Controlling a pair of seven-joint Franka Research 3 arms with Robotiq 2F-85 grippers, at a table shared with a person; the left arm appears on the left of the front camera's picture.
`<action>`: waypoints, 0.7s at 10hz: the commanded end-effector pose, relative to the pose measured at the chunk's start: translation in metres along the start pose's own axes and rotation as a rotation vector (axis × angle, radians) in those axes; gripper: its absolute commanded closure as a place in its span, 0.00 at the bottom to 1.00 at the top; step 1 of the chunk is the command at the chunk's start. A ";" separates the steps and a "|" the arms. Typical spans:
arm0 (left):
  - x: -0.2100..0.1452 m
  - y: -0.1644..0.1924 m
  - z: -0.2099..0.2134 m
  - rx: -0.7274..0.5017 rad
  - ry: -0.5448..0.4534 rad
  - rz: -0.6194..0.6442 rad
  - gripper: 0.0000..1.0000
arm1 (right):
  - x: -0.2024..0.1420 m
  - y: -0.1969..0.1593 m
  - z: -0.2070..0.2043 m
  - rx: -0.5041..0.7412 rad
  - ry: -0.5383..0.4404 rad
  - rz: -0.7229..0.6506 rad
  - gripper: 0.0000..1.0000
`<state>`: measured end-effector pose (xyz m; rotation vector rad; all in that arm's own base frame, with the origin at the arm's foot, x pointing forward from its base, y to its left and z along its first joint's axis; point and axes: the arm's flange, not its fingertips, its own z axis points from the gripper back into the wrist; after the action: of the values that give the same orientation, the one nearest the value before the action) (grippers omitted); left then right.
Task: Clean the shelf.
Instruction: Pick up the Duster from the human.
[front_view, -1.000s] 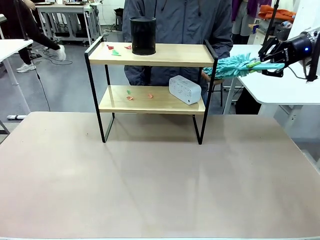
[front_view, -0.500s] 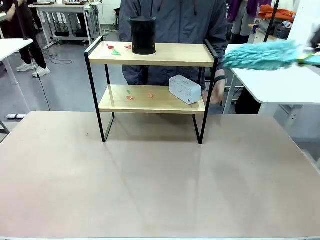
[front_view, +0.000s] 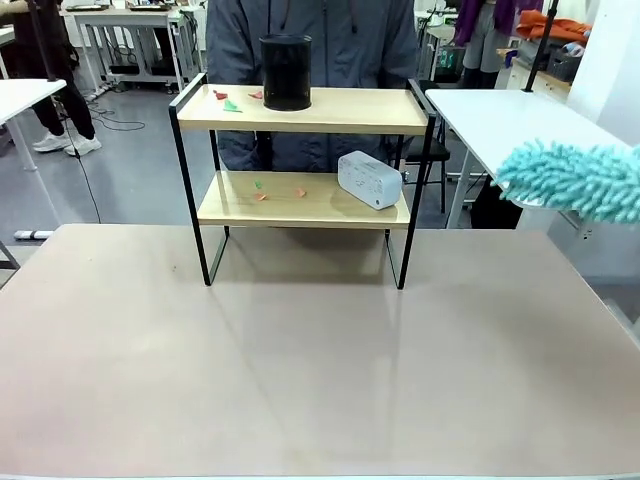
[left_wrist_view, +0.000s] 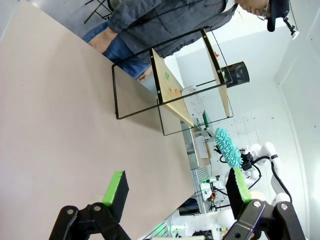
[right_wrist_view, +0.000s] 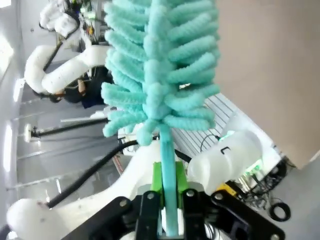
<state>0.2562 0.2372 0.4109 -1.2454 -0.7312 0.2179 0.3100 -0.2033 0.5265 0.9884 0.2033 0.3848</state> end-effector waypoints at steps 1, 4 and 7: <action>0.000 0.000 -0.002 -0.020 -0.015 -0.022 0.00 | 0.014 -0.017 -0.029 -0.029 0.044 -0.027 1.00; 0.000 0.000 -0.002 -0.020 -0.015 -0.022 0.00 | 0.061 -0.027 -0.045 -0.074 0.070 -0.048 1.00; 0.000 0.000 -0.002 -0.020 -0.015 -0.022 0.00 | 0.027 -0.029 -0.040 -0.018 0.064 -0.023 1.00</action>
<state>0.2566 0.2371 0.4104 -1.2458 -0.7293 0.2186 0.3361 -0.1723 0.4752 0.9419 0.2767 0.3918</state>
